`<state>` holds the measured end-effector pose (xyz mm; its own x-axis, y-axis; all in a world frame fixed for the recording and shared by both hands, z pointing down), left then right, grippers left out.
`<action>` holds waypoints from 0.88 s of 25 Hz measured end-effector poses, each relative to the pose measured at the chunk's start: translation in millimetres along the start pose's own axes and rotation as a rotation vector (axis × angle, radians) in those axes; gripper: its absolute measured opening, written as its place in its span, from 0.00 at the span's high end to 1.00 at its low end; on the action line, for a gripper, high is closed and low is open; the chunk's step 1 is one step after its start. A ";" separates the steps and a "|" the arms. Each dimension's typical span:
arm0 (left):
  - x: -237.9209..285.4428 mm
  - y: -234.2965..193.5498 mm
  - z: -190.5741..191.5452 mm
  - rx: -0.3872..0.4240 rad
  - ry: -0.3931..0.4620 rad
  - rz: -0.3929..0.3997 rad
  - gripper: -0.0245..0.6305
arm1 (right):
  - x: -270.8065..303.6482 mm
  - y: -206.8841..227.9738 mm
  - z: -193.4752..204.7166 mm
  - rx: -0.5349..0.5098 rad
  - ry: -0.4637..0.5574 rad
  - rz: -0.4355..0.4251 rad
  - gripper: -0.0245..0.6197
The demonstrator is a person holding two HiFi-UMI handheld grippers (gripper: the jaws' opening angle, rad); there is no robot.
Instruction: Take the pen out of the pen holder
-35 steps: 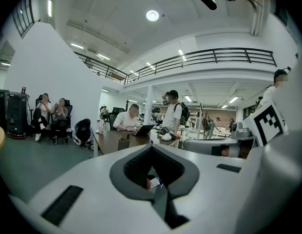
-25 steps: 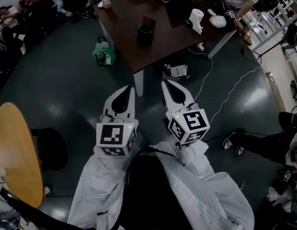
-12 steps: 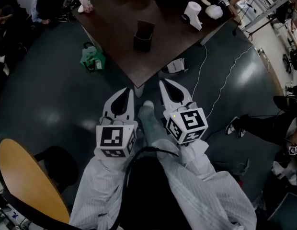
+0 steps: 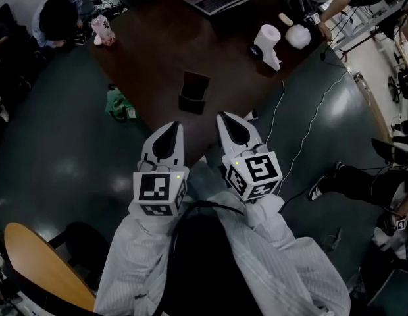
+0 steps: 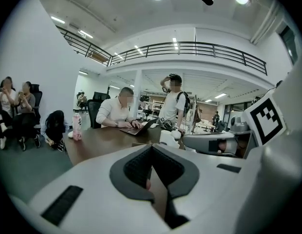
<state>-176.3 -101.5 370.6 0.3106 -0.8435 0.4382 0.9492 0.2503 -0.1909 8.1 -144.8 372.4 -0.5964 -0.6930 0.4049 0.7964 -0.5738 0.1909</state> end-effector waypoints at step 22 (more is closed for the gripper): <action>129.3 -20.3 -41.9 0.017 -0.155 0.057 0.95 | 65.8 75.1 -32.5 0.102 -0.106 0.087 0.96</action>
<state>-157.5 -235.6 394.3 0.3671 -0.7443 0.5579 0.9300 0.3050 -0.2051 25.4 -247.7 384.4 -0.5148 -0.6852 0.5153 0.8541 -0.4624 0.2383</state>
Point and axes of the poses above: the fingertips, and each gripper's own axes: x forward along the fingers, y to its right, z out of its underside, the point moved 10 cm from there along -x, backward along the fingers, and after that the axes turned 8 degrees about -y, right-handed, at the moved point
